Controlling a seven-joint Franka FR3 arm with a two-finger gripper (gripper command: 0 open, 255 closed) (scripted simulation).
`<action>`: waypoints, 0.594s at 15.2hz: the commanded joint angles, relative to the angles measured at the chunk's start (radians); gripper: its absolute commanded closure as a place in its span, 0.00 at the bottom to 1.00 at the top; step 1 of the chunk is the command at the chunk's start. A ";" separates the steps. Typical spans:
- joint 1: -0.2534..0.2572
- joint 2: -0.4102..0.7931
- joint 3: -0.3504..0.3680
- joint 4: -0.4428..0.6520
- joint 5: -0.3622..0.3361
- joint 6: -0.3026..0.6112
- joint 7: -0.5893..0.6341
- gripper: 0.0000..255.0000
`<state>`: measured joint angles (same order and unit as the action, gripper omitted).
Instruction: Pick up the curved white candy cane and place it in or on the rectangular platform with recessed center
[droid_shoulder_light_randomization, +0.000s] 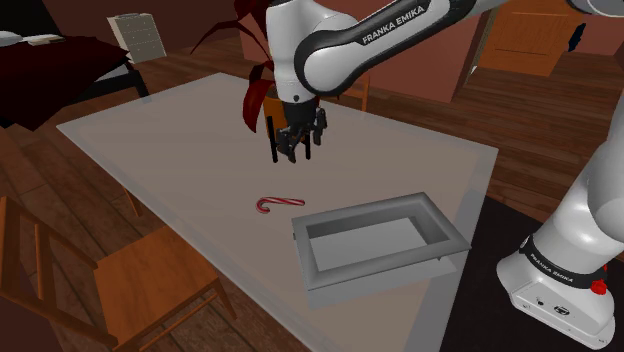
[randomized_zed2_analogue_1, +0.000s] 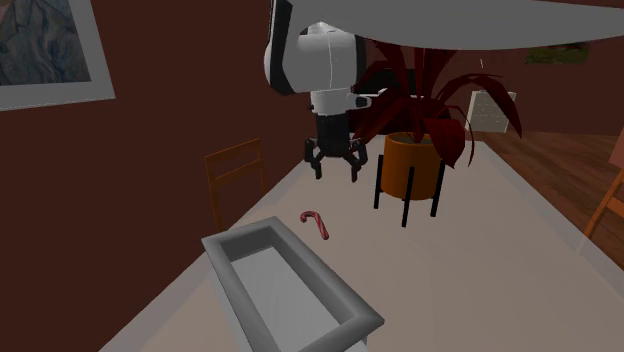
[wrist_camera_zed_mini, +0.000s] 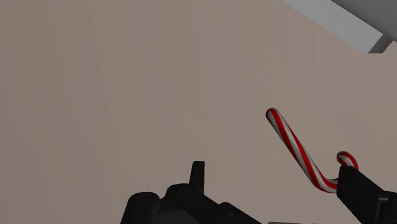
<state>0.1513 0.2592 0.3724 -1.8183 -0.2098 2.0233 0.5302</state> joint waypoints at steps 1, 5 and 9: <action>0.028 0.080 0.001 0.078 -0.030 -0.010 0.032 0.00; 0.035 0.113 -0.005 0.076 -0.044 0.022 0.043 0.00; 0.035 0.134 -0.011 0.050 -0.056 0.067 0.051 0.00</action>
<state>0.1846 0.3856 0.3626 -1.7642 -0.2617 2.0791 0.5782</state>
